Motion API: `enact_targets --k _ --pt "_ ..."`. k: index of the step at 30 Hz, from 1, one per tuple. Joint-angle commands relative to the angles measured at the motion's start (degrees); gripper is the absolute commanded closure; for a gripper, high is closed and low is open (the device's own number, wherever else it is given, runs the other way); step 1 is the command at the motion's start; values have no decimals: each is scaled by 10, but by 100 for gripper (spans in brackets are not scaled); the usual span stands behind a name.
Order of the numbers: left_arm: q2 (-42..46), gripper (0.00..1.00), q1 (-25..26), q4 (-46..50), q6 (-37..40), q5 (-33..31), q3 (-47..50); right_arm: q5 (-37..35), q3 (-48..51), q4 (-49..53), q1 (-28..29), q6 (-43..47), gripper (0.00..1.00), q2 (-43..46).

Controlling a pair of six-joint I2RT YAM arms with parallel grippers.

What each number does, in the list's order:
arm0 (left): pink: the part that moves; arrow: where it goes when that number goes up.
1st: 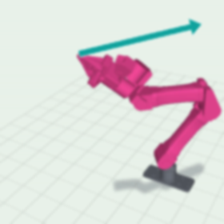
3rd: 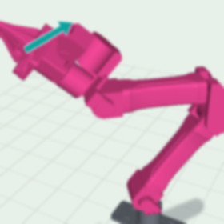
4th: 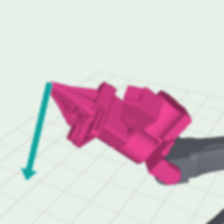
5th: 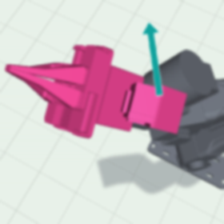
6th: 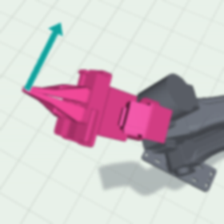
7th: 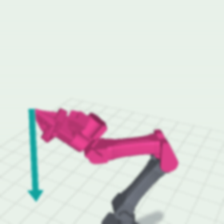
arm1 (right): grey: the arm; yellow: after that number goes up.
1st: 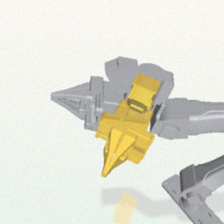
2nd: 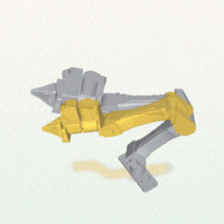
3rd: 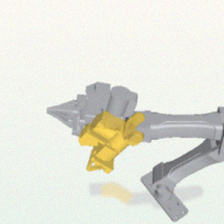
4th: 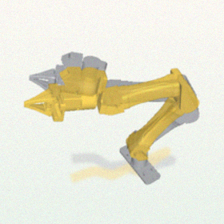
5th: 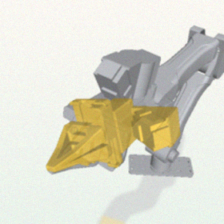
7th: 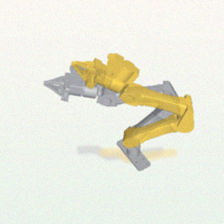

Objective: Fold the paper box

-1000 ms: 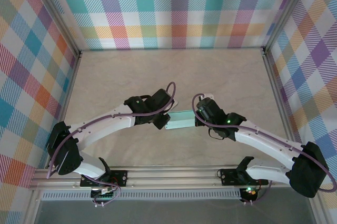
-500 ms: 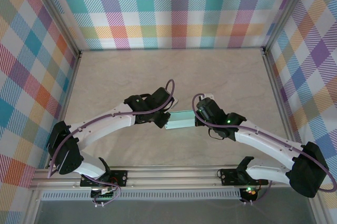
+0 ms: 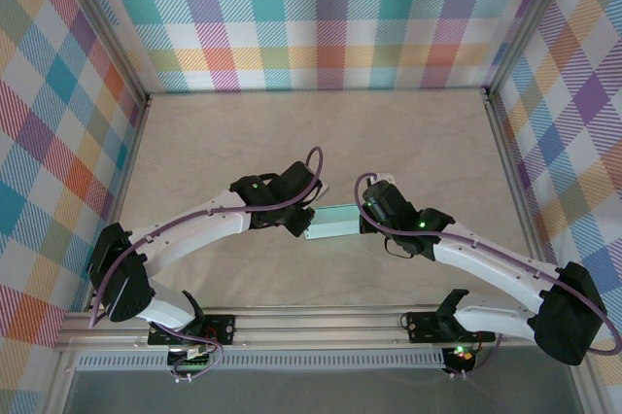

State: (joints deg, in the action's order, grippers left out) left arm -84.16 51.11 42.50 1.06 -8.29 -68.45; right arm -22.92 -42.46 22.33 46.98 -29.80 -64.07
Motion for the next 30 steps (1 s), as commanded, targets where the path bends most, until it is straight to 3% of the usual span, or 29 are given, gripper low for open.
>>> enact_targets --k 1,9,16,30 --pt "-11 78 -6 3 -2 -9 -6 11 -8 14 7 -13 100 1" --pt "-20 84 -5 2 -3 -9 -7 10 -6 12 7 -12 100 3" --pt "-17 100 -6 -1 -14 -15 -4 5 -6 16 7 -15 100 7" --pt "-46 100 -5 -24 -226 -14 -17 3 -8 12 10 -19 100 1"
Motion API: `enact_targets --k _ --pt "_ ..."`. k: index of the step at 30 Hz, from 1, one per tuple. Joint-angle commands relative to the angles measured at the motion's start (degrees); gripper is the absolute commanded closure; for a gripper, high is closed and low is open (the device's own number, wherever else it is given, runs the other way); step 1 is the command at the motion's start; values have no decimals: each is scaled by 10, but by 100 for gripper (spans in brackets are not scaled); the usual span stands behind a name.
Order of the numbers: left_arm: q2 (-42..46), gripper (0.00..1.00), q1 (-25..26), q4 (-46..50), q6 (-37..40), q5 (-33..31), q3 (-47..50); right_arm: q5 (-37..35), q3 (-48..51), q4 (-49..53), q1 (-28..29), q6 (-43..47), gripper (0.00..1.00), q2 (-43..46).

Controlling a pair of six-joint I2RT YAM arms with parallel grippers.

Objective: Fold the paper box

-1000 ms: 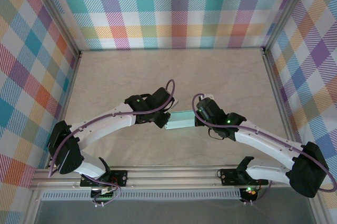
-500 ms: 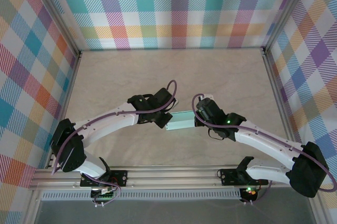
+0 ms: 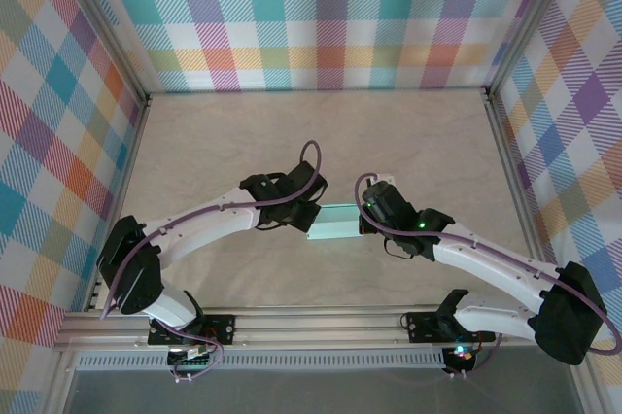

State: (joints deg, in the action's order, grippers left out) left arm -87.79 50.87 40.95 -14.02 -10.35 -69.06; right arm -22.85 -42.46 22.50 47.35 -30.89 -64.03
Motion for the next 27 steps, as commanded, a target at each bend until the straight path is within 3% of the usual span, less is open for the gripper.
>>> enact_targets --k 1,10,16,27 --pt "-11 100 -2 -11 -85 5 -11 2 -8 10 7 -9 100 0" --pt "-26 100 -2 1 -188 -43 -37 1 -7 9 8 -13 100 -3" --pt "-32 100 -2 1 -208 -46 -48 1 -10 10 8 -11 100 -4" --pt "-43 100 -20 -5 -215 23 -61 2 -6 11 9 -14 100 -2"
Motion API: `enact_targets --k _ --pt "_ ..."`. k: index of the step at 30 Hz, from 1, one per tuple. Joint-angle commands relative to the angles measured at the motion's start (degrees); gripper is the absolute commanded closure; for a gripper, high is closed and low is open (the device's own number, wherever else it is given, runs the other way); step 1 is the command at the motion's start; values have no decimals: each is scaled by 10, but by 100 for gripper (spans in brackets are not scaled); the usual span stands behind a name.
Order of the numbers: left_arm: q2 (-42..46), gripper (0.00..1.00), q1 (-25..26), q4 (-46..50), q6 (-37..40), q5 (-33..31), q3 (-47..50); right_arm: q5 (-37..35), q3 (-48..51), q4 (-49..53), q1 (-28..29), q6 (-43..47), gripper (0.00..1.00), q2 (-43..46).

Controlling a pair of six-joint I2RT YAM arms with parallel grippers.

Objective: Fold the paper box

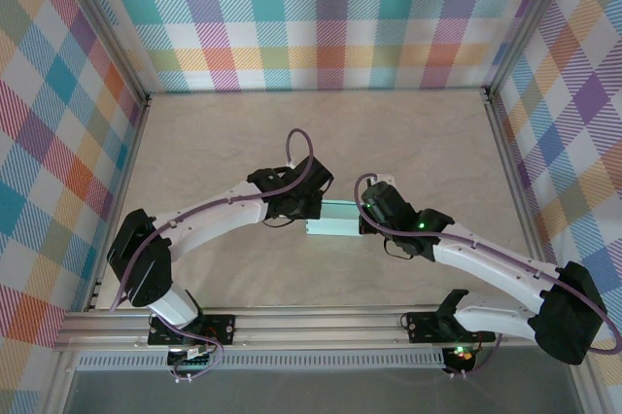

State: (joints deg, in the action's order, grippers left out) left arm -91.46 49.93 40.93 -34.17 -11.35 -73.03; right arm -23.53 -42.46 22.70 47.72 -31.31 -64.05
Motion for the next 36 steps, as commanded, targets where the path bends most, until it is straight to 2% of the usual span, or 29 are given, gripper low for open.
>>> enact_targets --k 1,9,21,36 --pt "-9 100 -14 -4 -13 39 -24 9 -7 9 5 -10 100 -2" --pt "-28 100 -30 20 12 63 -55 8 -6 11 5 -12 100 -2" --pt "-5 100 -30 -13 25 38 10 6 -1 7 5 -18 100 -3" --pt "1 100 -1 -34 40 -7 49 7 35 -22 6 -41 100 6"
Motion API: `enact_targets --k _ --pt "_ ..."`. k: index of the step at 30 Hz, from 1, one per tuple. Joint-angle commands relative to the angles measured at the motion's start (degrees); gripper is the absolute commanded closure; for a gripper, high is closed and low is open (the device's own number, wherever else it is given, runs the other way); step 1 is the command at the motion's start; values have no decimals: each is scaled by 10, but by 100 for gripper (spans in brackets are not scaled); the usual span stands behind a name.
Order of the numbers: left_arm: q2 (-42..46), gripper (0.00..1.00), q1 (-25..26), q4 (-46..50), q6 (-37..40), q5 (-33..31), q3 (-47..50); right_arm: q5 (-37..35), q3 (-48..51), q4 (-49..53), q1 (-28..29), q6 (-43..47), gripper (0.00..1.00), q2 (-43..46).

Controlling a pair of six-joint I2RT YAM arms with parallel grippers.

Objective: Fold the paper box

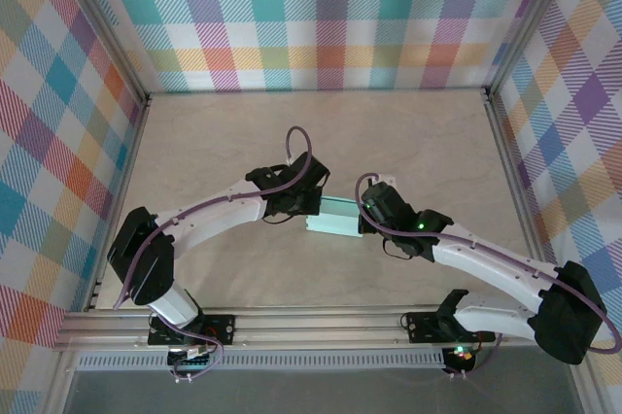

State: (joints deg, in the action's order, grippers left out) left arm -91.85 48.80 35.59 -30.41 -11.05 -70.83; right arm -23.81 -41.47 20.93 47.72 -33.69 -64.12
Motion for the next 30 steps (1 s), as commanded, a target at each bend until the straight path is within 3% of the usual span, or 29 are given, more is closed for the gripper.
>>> enact_targets --k 1,12,16,20,24,30 --pt "8 100 13 15 1 -15 32 9 32 -10 6 -19 100 10" --pt "45 100 33 -40 -15 -30 112 11 75 -49 7 -19 100 23" --pt "39 100 39 -43 -18 -32 118 13 73 -59 7 -16 94 35" --pt "33 100 42 -37 -17 -42 109 10 71 -68 7 -11 77 57" --pt "31 100 44 -32 -14 -50 104 5 65 -69 7 -1 49 87" --pt "27 100 46 -33 -13 -50 103 -13 53 -60 -1 -14 27 111"
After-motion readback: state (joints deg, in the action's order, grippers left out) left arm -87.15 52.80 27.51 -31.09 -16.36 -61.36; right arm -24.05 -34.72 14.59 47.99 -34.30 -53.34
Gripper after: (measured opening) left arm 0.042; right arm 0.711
